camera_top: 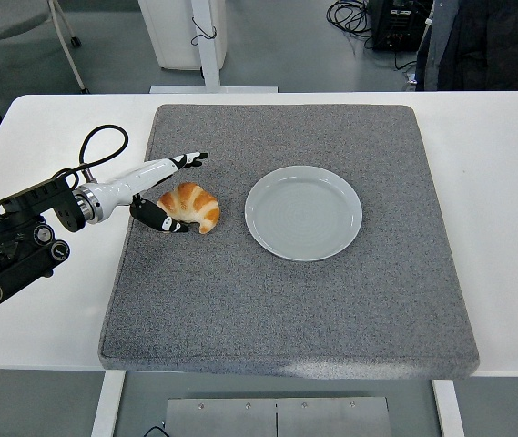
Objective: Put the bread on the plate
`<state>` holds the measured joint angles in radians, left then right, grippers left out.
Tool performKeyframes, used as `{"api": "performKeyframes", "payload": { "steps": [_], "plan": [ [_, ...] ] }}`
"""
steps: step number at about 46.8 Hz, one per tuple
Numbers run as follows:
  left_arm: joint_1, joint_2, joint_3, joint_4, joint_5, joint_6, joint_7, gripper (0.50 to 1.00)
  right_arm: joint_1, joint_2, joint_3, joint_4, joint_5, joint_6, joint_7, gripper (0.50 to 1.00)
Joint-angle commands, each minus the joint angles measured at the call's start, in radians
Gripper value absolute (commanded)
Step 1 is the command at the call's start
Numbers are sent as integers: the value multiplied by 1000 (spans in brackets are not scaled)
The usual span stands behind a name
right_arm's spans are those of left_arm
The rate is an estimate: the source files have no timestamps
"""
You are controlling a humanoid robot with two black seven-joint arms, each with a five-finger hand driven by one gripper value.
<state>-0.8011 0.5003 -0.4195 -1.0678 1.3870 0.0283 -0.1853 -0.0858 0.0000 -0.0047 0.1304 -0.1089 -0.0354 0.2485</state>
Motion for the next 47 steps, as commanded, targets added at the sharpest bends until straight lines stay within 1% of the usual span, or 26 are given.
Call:
{"api": "performKeyframes", "payload": {
  "steps": [1, 8, 12, 13, 15, 19, 25, 34, 47],
  "plan": [
    [0, -6, 1, 11, 1, 7, 0, 816, 0, 0, 0, 0, 0, 0, 0, 1000],
    [2, -8, 1, 15, 1, 13, -2, 681, 0, 0, -1, 0, 0, 0, 0, 1000],
    [2, -9, 1, 15, 1, 13, -2, 613, 0, 0, 0, 0, 0, 0, 0, 1000],
    [2, -11, 1, 15, 1, 13, -2, 583, 0, 0, 0, 0, 0, 0, 0, 1000],
    [0, -13, 1, 15, 0, 13, -2, 500, 0, 0, 0, 0, 0, 0, 0, 1000],
    [-1, -13, 1, 16, 1, 13, -3, 500, 0, 0, 0, 0, 0, 0, 0, 1000],
    [-4, -11, 1, 15, 1, 13, -46, 500, 0, 0, 0, 0, 0, 0, 0, 1000],
    [-27, -11, 1, 17, 0, 13, -45, 500, 0, 0, 0, 0, 0, 0, 0, 1000],
    [-128, 4, 1, 15, -3, -5, -46, 500, 0, 0, 0, 0, 0, 0, 0, 1000]
  ]
}}
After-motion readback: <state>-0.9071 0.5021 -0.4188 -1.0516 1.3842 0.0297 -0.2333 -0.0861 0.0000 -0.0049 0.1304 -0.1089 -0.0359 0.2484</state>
